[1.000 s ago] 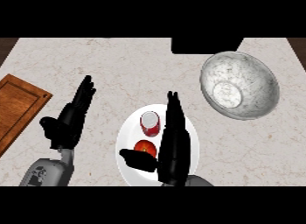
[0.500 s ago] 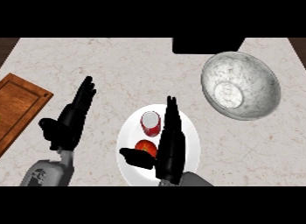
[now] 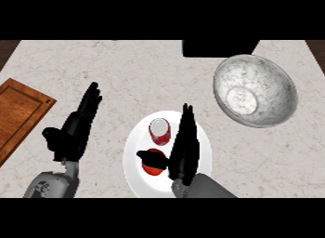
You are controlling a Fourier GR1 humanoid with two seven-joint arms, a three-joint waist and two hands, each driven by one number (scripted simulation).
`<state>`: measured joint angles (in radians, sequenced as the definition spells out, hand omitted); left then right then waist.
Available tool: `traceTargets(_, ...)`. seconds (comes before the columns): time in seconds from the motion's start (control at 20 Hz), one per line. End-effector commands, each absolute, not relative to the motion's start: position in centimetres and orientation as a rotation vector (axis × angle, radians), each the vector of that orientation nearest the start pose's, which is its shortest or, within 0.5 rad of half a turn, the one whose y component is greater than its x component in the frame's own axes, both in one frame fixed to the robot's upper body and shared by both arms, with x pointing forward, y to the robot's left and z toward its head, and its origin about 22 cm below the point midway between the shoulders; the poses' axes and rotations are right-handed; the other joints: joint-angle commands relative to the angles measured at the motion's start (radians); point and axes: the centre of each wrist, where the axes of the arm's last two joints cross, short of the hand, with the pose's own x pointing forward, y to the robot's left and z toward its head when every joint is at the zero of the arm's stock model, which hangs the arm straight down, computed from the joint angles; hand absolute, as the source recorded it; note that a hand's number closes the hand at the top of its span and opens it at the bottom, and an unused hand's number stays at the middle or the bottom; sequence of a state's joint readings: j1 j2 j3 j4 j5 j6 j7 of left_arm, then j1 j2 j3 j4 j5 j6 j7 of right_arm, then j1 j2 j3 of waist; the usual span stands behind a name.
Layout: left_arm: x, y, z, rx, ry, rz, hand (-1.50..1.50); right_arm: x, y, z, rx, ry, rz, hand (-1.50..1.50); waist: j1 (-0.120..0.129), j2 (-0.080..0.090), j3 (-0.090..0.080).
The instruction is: Pick the can from the plate and place it in the bowl
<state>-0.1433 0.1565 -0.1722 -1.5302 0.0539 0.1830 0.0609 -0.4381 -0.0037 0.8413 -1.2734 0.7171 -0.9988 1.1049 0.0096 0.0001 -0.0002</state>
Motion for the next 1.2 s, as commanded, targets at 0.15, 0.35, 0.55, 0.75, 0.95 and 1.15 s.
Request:
traceTargets(0.15, 28.4, 21.4, 2.1, 0.062, -1.590, -0.116, 0.00, 24.1, -1.2, 0.1, -0.646, -1.133, 0.177, -1.50, -0.003, 0.001, 0.000)
traceTargets(0.35, 26.8, 20.8, 4.0, 0.051, -1.597, -0.121, 0.00, 25.2, -0.8, -1.2, -0.627, -1.169, 0.150, -1.50, 0.011, 0.001, 0.001)
traceTargets(0.55, 27.9, 19.3, 3.1, 0.045, -1.596, -0.143, 0.00, 24.4, -0.1, -1.9, -0.638, -1.204, 0.413, 1.50, 0.013, 0.005, 0.001)
traceTargets(0.75, 28.1, 22.0, 3.3, 0.059, -1.597, -0.122, 0.00, 24.6, 0.6, -1.6, -0.631, -1.249, 0.431, 1.50, 0.017, 0.004, 0.000)
traceTargets(0.95, 28.0, 21.1, 3.6, 0.052, -1.595, -0.116, 0.00, 24.5, 0.8, -1.2, -0.572, -1.245, 0.346, 1.50, 0.013, 0.003, 0.001)
traceTargets(1.15, 29.0, 21.7, 3.1, 0.071, -1.596, -0.112, 0.00, 26.3, 0.6, 1.2, -0.453, -1.354, 0.426, 1.50, 0.000, 0.004, 0.001)
